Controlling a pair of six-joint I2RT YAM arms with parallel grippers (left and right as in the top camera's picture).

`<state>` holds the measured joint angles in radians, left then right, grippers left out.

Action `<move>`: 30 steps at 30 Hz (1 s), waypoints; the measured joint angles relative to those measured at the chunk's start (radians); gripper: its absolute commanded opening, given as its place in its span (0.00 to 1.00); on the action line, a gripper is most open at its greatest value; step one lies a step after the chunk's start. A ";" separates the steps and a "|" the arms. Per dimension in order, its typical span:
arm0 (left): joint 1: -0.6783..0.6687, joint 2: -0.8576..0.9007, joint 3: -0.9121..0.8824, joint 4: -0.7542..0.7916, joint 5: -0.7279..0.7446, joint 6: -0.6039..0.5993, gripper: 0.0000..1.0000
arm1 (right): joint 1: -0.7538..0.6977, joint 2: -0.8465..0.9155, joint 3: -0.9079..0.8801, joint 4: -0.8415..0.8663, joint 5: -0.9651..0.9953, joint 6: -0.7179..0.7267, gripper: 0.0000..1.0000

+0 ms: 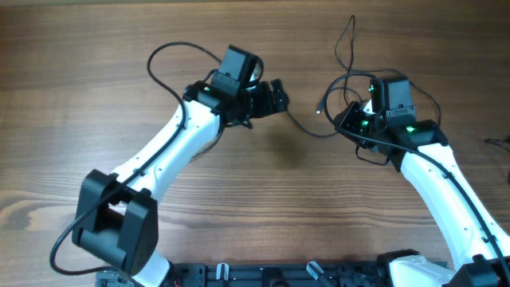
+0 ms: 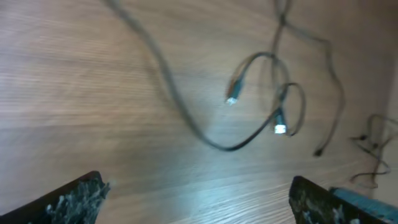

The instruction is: Untangle cables

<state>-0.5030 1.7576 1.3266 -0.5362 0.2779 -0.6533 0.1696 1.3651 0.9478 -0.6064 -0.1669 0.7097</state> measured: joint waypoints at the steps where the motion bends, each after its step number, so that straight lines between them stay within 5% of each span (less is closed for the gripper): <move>1: -0.014 0.011 0.000 0.010 -0.010 -0.005 0.92 | 0.000 0.000 0.000 -0.007 0.012 0.000 0.36; 8: -0.033 0.126 0.050 -0.062 -0.066 -0.027 0.86 | 0.000 0.000 0.000 -0.064 0.132 0.000 0.38; 17: -0.033 0.443 0.633 -0.454 -0.146 -0.048 0.74 | 0.000 0.000 0.000 -0.069 0.200 0.000 0.41; 23: -0.058 0.572 0.652 -0.452 -0.150 -0.095 0.71 | 0.000 0.000 0.000 -0.091 0.202 -0.003 0.41; 30: -0.116 0.607 0.652 -0.411 -0.158 -0.130 0.56 | 0.000 0.000 0.000 -0.122 0.202 -0.039 0.40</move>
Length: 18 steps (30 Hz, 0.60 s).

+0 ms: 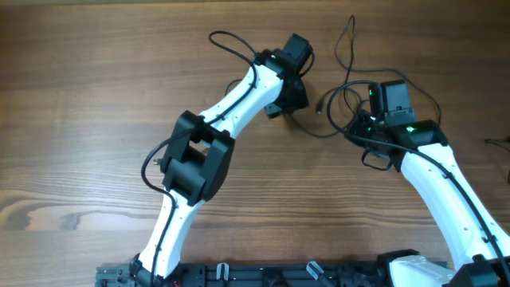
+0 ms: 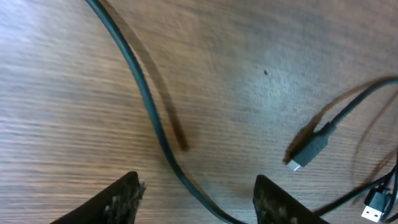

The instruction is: Untangle cables

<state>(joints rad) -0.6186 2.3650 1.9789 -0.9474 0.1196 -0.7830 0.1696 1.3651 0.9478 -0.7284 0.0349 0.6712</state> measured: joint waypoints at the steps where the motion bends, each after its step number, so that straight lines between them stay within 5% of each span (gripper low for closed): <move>1: -0.005 0.007 0.000 0.001 -0.004 -0.002 0.55 | 0.000 0.000 0.000 -0.005 0.000 -0.001 0.40; 9: -0.008 0.045 0.008 -0.014 -0.023 -0.015 0.24 | 0.000 0.000 0.000 -0.021 0.000 -0.023 0.40; 12: -0.008 0.048 0.009 -0.015 -0.026 -0.018 0.04 | 0.000 0.000 0.000 -0.032 0.000 -0.024 0.40; 18: -0.004 0.053 0.015 -0.026 -0.029 -0.003 0.04 | 0.000 0.000 0.000 -0.043 0.000 -0.030 0.40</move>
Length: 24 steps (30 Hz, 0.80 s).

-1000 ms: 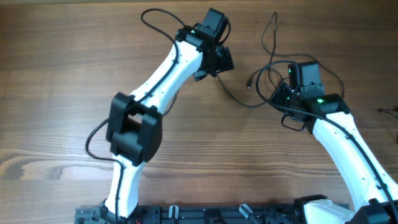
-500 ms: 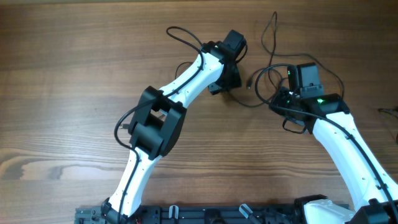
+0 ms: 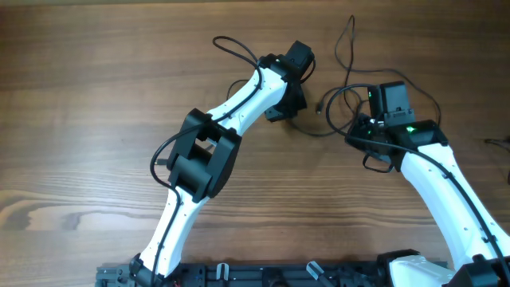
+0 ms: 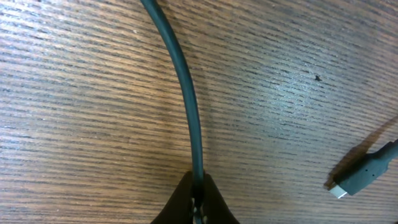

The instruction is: Untangle cables

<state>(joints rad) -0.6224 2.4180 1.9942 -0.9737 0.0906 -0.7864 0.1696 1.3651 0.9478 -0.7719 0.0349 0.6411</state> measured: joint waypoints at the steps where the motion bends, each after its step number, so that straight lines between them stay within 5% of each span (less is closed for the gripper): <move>1: 0.003 -0.002 0.000 -0.015 0.000 0.006 0.04 | 0.000 0.000 0.000 -0.004 0.000 0.000 0.43; 7: 0.050 -0.093 -0.001 -0.129 -0.017 0.071 0.04 | 0.000 0.000 0.000 0.016 0.000 -0.014 0.67; 13: 0.064 -0.324 0.000 -0.194 -0.039 0.131 0.04 | 0.000 0.000 0.000 0.139 -0.006 -0.029 0.75; 24: 0.063 -0.460 0.000 -0.210 -0.048 0.229 0.04 | 0.000 0.071 0.000 0.220 -0.145 -0.037 0.80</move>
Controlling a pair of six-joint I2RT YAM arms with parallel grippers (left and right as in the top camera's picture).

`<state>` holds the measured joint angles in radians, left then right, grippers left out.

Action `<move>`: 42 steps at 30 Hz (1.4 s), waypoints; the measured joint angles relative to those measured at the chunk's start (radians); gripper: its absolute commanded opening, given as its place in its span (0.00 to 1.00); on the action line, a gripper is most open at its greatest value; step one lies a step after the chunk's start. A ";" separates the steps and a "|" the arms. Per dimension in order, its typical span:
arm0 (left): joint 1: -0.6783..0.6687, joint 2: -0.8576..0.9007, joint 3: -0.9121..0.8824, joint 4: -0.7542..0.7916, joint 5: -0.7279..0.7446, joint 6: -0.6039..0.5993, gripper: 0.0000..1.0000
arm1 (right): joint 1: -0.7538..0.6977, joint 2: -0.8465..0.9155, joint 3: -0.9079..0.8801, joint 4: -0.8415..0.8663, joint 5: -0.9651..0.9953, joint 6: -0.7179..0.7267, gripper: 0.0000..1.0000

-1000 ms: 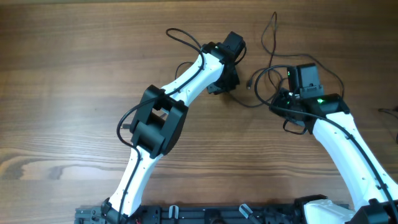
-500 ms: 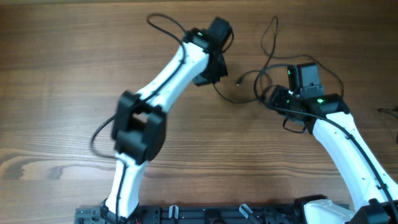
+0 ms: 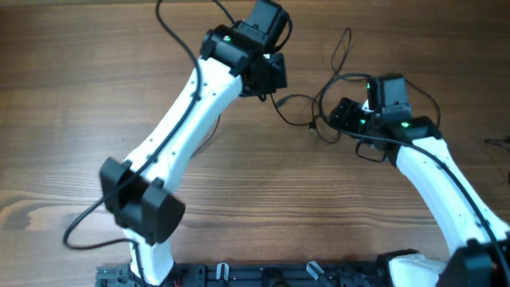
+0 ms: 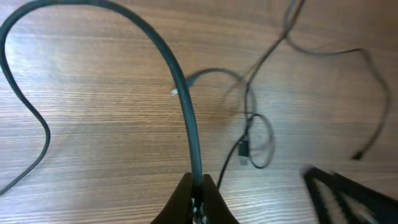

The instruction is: Untangle cables

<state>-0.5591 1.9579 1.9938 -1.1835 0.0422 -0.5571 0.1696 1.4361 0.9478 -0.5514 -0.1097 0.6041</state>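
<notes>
My left gripper (image 4: 196, 190) is shut on a thick dark cable (image 4: 186, 106), which rises from the jaws and arcs away to the left. In the overhead view the left gripper (image 3: 275, 94) sits at the back middle of the table. To its right lies a tangle of thin cables (image 3: 331, 84), with loops and a small plug (image 4: 244, 149). My right gripper (image 3: 339, 113) is in among those loops. It shows only as a blur (image 4: 323, 180) in the left wrist view, so its jaws cannot be read.
The wooden table (image 3: 80, 119) holds nothing else near the cables. A thin cable end (image 3: 347, 40) trails toward the back edge. More thin wire (image 4: 373, 81) runs off to the right of the tangle.
My left gripper, shut on the thick cable, has moved left and up off the table. The cable now arcs in the air. My right gripper has shifted slightly left with the loops.
My left gripper was open, well left of the tangle. Then it was open low over the thick cable beside the tangle. Then it was shut on that cable at the table. Now it holds the cable raised and farther left.
</notes>
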 measured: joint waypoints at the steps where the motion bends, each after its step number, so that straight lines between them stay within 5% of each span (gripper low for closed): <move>1: 0.000 -0.023 0.000 0.001 -0.003 0.003 0.04 | 0.000 0.029 0.000 0.029 -0.018 0.000 0.81; 12: 0.000 -0.112 0.000 -0.026 -0.019 0.024 0.04 | -0.001 0.234 -0.002 0.322 -0.274 0.019 0.85; 17: 0.000 -0.146 0.000 -0.044 -0.019 0.103 0.04 | -0.001 0.291 -0.002 0.430 -0.296 0.024 0.72; 22: 0.000 -0.233 0.000 -0.044 -0.019 0.134 0.04 | 0.005 0.355 -0.002 0.515 -0.306 0.026 0.72; 23: 0.000 -0.253 0.000 -0.043 -0.019 0.135 0.04 | 0.010 0.369 -0.002 0.551 -0.311 0.026 0.65; 26: -0.002 -0.293 0.000 -0.044 -0.019 0.138 0.04 | 0.026 0.399 -0.003 0.634 -0.338 0.031 0.11; 27: -0.002 -0.304 0.000 -0.044 -0.019 0.138 0.04 | 0.032 0.402 -0.003 0.644 -0.347 0.038 0.04; 35: -0.004 -0.423 0.000 -0.056 -0.132 0.138 0.04 | -0.039 0.404 -0.003 0.585 -0.354 0.010 0.04; 42: -0.003 -0.637 0.000 -0.098 -0.412 0.102 0.04 | -0.421 0.394 -0.003 0.499 -0.412 -0.074 0.04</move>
<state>-0.5625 1.3209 1.9934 -1.2812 -0.3702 -0.4549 -0.2516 1.8297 0.9447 -0.0521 -0.5220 0.5301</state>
